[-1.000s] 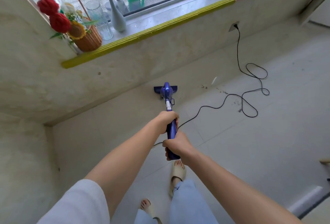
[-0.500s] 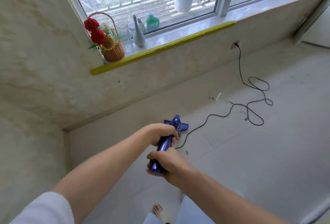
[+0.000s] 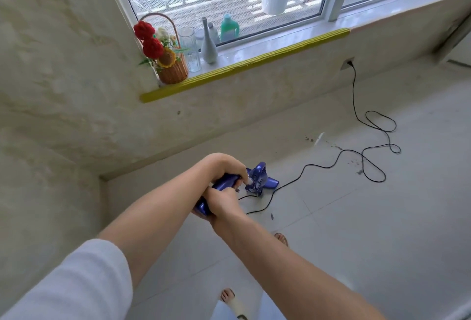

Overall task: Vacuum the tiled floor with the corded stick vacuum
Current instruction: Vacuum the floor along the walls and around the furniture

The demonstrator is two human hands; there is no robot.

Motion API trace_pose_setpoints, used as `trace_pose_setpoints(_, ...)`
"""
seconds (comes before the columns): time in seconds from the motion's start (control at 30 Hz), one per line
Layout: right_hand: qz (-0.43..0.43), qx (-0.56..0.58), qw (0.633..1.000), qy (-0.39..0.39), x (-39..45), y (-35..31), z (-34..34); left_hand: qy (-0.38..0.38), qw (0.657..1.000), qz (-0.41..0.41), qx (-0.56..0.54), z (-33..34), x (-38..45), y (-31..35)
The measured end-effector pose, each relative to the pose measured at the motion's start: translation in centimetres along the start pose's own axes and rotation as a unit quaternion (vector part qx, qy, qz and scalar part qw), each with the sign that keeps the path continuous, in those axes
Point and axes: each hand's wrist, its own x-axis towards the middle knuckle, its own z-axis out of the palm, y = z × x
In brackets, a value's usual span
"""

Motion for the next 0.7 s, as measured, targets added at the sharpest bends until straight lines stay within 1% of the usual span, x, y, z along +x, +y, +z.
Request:
trace_pose_setpoints(0.2,0.001,-0.010,1.000,0.012,3.7,-5.1,-1.6,0.010,1.000,-0.007,0.009,-1.8,2.6,5.8)
trace_pose_setpoints(0.37,0.005,-0.045,0.998,0.037,8.2,-9.7,-4.9,0.010,1.000,-0.010,0.020,-2.4,5.6,11.9)
trace_pose_setpoints(0.47,0.003,-0.065,0.996,0.056,11.2,-12.0,-7.0,0.027,0.999,0.001,0.032,-2.2,7.7,15.6)
trace_pose_setpoints(0.6,0.002,-0.078,0.993,0.086,13.7,-14.8,-9.1,0.052,0.998,0.026,0.025,-1.8,10.1,18.9)
trace_pose_setpoints(0.7,0.005,-0.108,0.989,0.102,15.1,-17.0,-11.2,0.061,0.997,0.037,0.013,-1.4,11.6,21.3)
